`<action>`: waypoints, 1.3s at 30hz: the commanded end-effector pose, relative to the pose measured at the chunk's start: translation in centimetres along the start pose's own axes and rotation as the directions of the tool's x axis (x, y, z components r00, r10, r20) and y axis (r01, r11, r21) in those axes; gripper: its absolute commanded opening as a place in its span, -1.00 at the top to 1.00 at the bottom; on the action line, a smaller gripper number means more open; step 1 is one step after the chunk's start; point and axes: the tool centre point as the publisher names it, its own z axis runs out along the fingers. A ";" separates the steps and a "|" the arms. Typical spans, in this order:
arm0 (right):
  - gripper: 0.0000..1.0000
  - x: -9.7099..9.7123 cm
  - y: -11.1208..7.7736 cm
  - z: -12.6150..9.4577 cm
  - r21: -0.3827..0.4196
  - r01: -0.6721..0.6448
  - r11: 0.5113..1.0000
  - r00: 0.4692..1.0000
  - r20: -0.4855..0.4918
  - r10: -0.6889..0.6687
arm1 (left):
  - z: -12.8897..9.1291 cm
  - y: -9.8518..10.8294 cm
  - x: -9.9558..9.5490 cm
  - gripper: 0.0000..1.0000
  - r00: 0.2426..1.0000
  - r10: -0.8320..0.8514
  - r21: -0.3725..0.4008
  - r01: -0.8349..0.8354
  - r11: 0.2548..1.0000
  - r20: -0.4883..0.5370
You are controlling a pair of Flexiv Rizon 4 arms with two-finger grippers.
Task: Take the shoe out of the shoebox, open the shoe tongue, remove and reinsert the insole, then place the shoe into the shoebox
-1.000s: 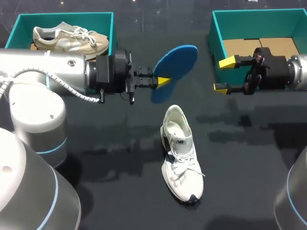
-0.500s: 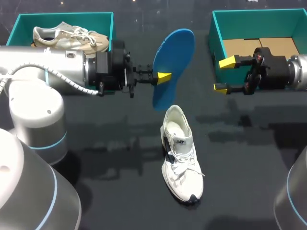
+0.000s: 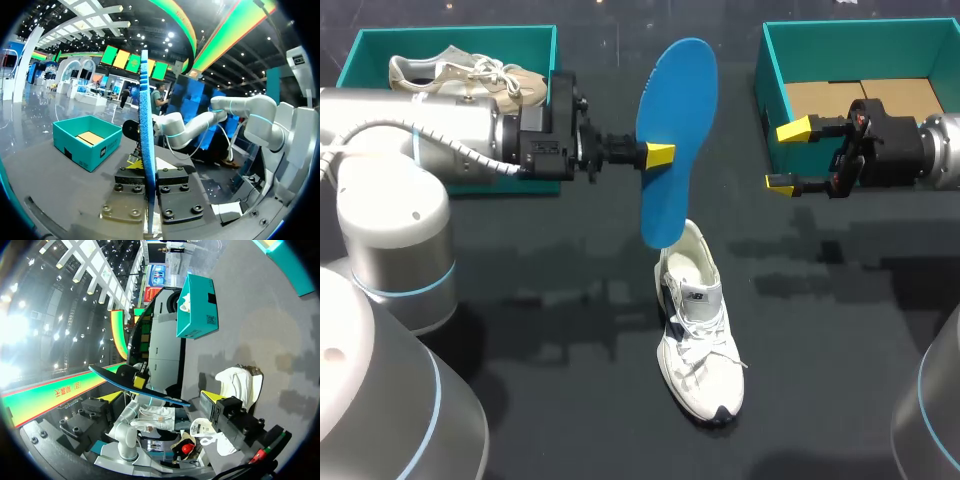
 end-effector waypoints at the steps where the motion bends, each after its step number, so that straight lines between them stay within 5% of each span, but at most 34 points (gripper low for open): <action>1: -1.00 0.1 -0.1 0.0 -0.001 -0.001 1.000 1.000 0.004 0.001 | -0.1 -0.2 -0.3 1.00 0.999 -0.039 -0.016 0.039 0.999 -0.011; 15: -1.00 0.1 -0.1 0.0 -0.001 -0.001 1.000 1.000 0.004 0.001 | 0.3 0.4 -1.0 1.00 0.938 -0.343 0.032 0.345 0.938 -0.048; 39: -1.00 0.6 -0.2 0.1 0.011 0.014 1.000 0.999 0.049 -0.015 | 0.9 1.0 -3.1 1.00 0.646 -0.758 0.056 0.764 0.643 -0.093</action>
